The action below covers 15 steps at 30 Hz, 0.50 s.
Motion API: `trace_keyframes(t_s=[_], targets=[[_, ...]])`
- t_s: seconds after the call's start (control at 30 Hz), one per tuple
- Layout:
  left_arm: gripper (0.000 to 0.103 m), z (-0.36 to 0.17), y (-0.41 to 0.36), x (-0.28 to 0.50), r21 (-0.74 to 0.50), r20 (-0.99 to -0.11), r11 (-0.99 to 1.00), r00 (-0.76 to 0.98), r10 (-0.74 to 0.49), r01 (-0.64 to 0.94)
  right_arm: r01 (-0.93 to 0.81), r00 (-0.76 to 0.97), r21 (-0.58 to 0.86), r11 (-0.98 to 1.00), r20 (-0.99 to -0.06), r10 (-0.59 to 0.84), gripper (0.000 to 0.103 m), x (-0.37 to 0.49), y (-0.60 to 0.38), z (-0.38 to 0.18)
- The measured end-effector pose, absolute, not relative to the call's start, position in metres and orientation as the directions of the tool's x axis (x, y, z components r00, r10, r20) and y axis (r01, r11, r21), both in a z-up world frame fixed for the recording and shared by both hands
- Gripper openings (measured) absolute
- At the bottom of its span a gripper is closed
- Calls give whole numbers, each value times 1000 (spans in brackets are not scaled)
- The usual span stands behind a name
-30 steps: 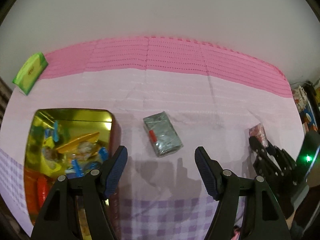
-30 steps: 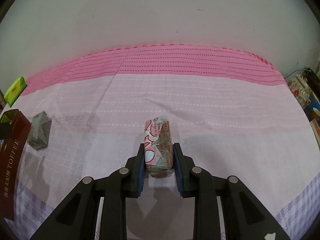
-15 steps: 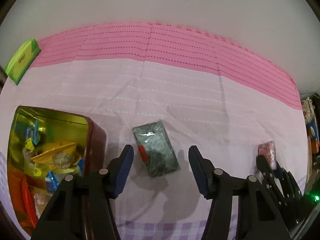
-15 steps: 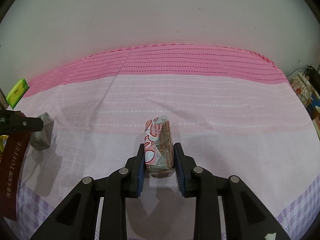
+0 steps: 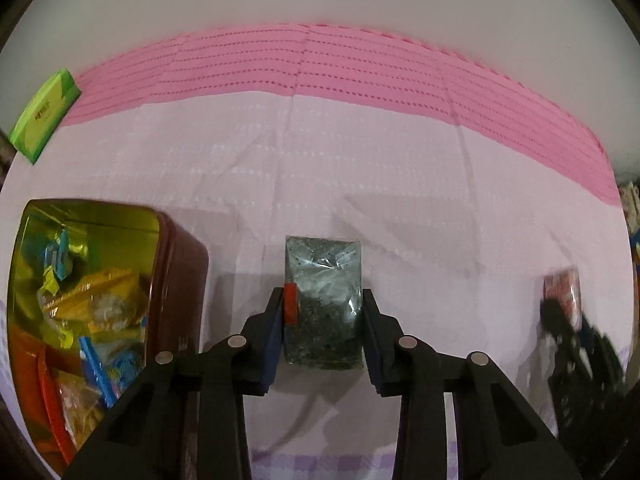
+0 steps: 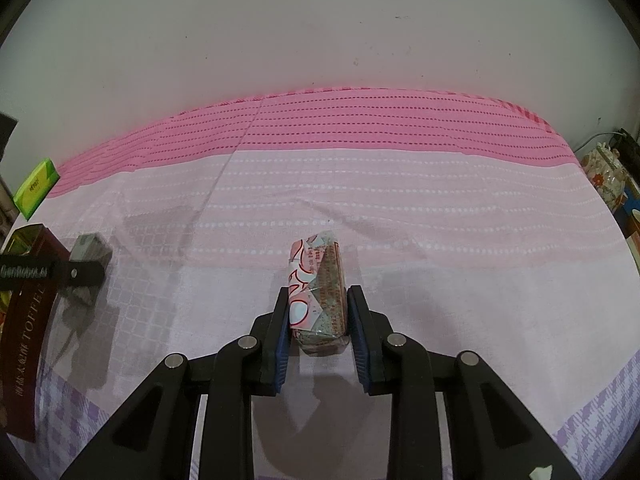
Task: Organize snacks
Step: 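Grasp the grey-green packet with the left gripper while the right holds the pink roll, then carry the grey-green packet into the tin with the left gripper and release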
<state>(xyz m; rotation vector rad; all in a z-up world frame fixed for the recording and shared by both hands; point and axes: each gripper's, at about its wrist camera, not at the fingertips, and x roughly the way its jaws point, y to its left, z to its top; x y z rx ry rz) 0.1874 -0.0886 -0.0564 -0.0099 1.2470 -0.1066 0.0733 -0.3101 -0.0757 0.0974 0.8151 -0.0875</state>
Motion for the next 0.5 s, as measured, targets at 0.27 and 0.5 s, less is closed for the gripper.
trace_keyframes(t_s=[0.27, 0.5], targets=[[36, -50, -89, 146, -66, -951, 988, 291, -105, 139, 114, 681, 43, 993, -731, -47, 27, 74, -309, -76], [36, -32, -84, 118, -72, -945, 983, 304, -121, 167, 117, 678, 25, 993, -732, -61, 27, 74, -306, -76]])
